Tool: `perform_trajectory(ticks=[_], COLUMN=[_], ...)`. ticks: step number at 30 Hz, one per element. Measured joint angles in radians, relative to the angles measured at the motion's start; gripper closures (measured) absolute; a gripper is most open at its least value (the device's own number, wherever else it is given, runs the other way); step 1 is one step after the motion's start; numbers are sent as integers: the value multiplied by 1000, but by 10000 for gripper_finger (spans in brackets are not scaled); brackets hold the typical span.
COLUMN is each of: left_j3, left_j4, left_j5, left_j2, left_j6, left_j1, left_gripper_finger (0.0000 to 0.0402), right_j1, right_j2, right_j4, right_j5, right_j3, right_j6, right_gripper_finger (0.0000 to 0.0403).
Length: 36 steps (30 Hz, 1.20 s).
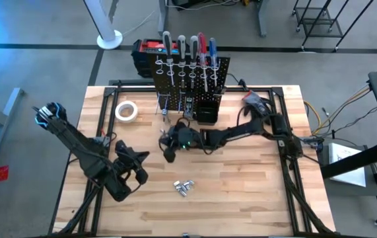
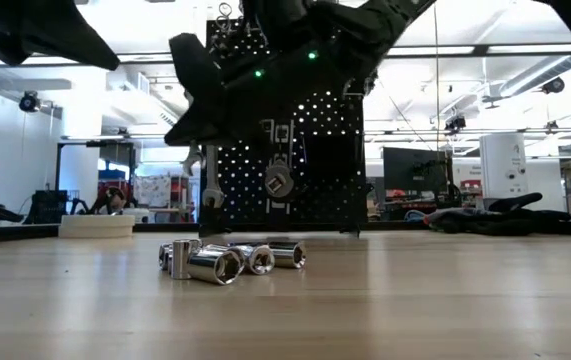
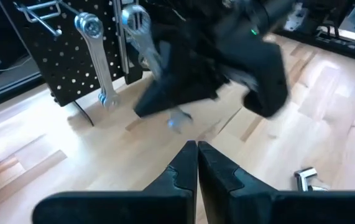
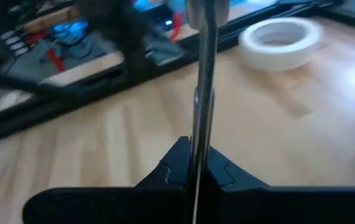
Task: Hang tools onto peg board
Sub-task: Hang the wrench on the peg board
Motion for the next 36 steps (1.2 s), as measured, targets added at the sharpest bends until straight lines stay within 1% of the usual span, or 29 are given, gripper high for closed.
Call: perform_trajectory(ticks=[9,15,20,23,27,30,32,34,36], left_j3=[0,0,0,0,-22,-51,-81,-119,-155], left_j4=[-6,-9,-9,-9,2,4,25,79,157], left_j5=[3,3,-1,-13,-80,-66,-59,-59,-48], left_j2=[42,44,44,44,43,37,36,36,35], left_j6=[-41,-48,-51,-51,-68,-45,-44,-37,2], left_j1=[-1,-1,-1,-1,-1,-1,-8,-17,-19], left_gripper_finger=[401,401,401,401,401,401,401,401,401], right_j1=[-71,-91,-94,-84,-33,14,39,61,85], right_j2=[2,2,2,3,2,-3,-6,-10,-12], right_j4=[0,0,-13,-31,-30,-31,-29,-28,-29], right_j5=[4,3,2,-16,-58,-67,-67,-81,-83], right_j3=[7,7,7,7,7,7,7,7,7], right_j6=[55,100,100,34,-86,-184,-219,-238,-256], right_gripper_finger=[402,402,402,402,402,403,403,403,403])
